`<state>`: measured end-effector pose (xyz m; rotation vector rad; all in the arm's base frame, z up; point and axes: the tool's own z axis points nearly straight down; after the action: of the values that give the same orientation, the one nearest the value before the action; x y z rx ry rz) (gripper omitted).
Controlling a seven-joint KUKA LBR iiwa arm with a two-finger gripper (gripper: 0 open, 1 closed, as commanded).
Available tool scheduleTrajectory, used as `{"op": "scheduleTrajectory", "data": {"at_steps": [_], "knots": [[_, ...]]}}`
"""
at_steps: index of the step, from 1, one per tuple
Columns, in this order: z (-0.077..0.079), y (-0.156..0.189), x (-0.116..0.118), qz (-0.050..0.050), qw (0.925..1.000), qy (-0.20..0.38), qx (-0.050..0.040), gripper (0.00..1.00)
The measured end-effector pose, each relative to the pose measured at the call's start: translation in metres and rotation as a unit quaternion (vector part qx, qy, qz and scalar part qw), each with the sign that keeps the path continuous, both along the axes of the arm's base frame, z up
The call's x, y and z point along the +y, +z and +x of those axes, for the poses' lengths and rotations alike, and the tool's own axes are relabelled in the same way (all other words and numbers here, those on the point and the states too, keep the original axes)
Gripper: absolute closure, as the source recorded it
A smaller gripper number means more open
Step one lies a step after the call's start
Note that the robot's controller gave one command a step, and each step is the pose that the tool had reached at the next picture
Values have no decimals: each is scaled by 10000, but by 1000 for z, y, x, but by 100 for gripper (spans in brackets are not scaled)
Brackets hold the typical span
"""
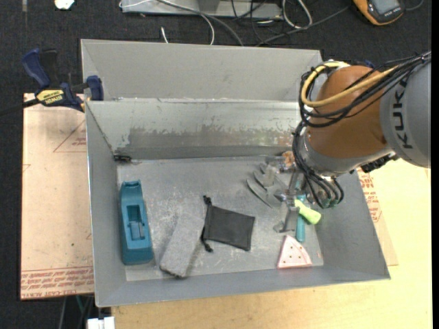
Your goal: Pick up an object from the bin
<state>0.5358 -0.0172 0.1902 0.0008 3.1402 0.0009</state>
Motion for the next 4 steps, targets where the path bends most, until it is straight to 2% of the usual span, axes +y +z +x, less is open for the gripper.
{"op": "scheduleTrajectory", "data": {"at_steps": [1, 2, 3, 4], "knots": [[-11, -92, 50, 8, 9999, -141, -17, 0], [-22, -85, 105, 19, 9985, -542, -77, 0], [-30, -90, 106, 4, 9965, -841, -23, 0], [-12, -122, 69, 9, 9976, -694, -70, 0]]}}
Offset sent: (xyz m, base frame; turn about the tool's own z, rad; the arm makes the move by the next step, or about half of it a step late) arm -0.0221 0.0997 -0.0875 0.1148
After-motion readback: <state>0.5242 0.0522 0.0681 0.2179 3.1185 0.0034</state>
